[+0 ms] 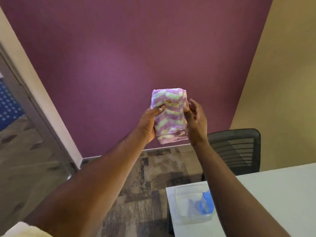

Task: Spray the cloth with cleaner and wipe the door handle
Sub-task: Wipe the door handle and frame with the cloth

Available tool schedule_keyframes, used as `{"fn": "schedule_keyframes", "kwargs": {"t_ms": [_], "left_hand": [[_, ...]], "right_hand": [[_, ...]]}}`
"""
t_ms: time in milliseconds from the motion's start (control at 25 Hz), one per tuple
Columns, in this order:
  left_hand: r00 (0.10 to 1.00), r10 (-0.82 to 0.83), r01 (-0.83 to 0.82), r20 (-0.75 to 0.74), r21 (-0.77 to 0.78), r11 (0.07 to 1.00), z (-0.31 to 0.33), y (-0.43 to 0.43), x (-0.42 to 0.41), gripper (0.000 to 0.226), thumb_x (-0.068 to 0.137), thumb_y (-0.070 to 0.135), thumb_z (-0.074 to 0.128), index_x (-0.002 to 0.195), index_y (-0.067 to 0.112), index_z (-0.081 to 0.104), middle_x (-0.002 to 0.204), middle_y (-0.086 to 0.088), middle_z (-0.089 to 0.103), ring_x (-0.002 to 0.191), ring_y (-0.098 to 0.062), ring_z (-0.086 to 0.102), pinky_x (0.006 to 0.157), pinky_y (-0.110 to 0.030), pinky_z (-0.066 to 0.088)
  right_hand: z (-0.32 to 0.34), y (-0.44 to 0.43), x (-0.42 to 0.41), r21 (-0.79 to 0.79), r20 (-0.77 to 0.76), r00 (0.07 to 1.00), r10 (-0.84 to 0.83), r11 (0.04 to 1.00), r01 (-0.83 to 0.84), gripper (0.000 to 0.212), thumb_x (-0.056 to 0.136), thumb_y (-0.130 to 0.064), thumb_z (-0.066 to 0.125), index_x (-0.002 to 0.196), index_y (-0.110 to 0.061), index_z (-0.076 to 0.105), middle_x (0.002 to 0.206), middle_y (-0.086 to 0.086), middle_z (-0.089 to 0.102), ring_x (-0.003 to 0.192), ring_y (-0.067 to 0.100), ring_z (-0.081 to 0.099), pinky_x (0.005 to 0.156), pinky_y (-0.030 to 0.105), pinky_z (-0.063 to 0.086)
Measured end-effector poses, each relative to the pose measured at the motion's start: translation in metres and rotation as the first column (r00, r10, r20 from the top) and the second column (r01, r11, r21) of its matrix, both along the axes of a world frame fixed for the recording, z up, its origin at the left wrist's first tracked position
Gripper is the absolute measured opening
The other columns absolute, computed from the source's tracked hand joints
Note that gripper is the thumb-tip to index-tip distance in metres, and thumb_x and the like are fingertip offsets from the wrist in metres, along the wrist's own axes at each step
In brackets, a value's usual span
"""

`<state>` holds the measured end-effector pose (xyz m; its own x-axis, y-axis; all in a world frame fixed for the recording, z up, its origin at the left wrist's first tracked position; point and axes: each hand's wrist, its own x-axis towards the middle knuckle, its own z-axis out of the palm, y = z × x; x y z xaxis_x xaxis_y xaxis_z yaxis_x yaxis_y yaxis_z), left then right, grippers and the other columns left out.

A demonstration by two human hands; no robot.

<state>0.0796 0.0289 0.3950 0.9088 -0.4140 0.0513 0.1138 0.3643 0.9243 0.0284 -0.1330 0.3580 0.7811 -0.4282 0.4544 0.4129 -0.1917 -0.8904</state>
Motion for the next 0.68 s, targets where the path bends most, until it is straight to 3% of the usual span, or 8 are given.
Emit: {"fn": "schedule_keyframes", "kwargs": {"t_ms": [80, 200, 320, 480, 600, 680], "left_hand": [[0.999, 0.030, -0.030, 0.029, -0.007, 1.000, 0.014, 0.016, -0.004, 0.049, 0.082, 0.021, 0.070, 0.129, 0.008, 0.064, 0.114, -0.017, 0.076, 0.103, -0.037, 0.074, 0.092, -0.053, 0.061], [0.995, 0.078, -0.077, 0.067, -0.013, 0.997, 0.031, 0.045, -0.009, 0.059, 0.084, 0.018, 0.069, 0.138, 0.000, 0.059, 0.120, -0.024, 0.070, 0.108, -0.043, 0.069, 0.102, -0.062, 0.054], [0.983, 0.163, -0.164, 0.087, 0.000, 0.987, 0.045, 0.072, -0.014, 0.064, 0.078, 0.011, 0.071, 0.139, -0.002, 0.056, 0.119, -0.026, 0.065, 0.111, -0.044, 0.063, 0.109, -0.067, 0.048], [0.957, 0.265, -0.266, 0.119, -0.006, 0.964, 0.056, 0.117, -0.016, 0.060, 0.078, 0.011, 0.072, 0.134, -0.004, 0.057, 0.116, -0.026, 0.065, 0.112, -0.044, 0.062, 0.110, -0.069, 0.045], [0.937, 0.338, -0.337, 0.084, -0.025, 0.941, 0.065, 0.152, -0.011, 0.060, 0.095, 0.024, 0.068, 0.140, -0.012, 0.055, 0.134, -0.036, 0.061, 0.124, -0.054, 0.060, 0.111, -0.069, 0.045], [0.900, 0.428, -0.429, 0.079, -0.014, 0.903, 0.071, 0.181, -0.001, 0.051, 0.103, 0.030, 0.062, 0.134, -0.010, 0.061, 0.134, -0.033, 0.064, 0.123, -0.052, 0.063, 0.106, -0.064, 0.052]], "right_hand": [[0.030, 0.015, 0.013, 0.104, 0.018, 0.985, 0.173, 0.979, -0.174, 0.073, 0.085, -0.060, 0.070, 0.144, -0.020, 0.055, 0.135, 0.003, 0.069, 0.121, 0.019, 0.069, 0.099, 0.045, 0.060], [0.054, 0.038, 0.030, 0.199, -0.002, 0.917, 0.399, 0.899, -0.390, 0.052, 0.089, -0.033, 0.078, 0.135, -0.015, 0.062, 0.127, 0.013, 0.074, 0.115, 0.032, 0.073, 0.095, 0.052, 0.061], [0.064, 0.064, 0.041, 0.266, -0.026, 0.852, 0.523, 0.825, -0.499, 0.042, 0.087, -0.010, 0.082, 0.126, 0.000, 0.068, 0.119, 0.023, 0.075, 0.103, 0.036, 0.076, 0.091, 0.055, 0.061], [0.071, 0.112, 0.058, 0.258, -0.035, 0.809, 0.586, 0.788, -0.559, 0.036, 0.083, -0.004, 0.083, 0.115, 0.005, 0.071, 0.112, 0.023, 0.076, 0.099, 0.036, 0.074, 0.096, 0.063, 0.058], [0.076, 0.149, 0.072, 0.225, -0.042, 0.800, 0.598, 0.786, -0.576, 0.051, 0.074, -0.011, 0.090, 0.117, 0.004, 0.068, 0.116, 0.025, 0.076, 0.100, 0.036, 0.074, 0.095, 0.061, 0.059], [0.080, 0.177, 0.086, 0.184, -0.044, 0.801, 0.598, 0.792, -0.581, 0.057, 0.069, -0.014, 0.092, 0.117, 0.001, 0.067, 0.115, 0.021, 0.077, 0.099, 0.034, 0.074, 0.092, 0.057, 0.061]]}}
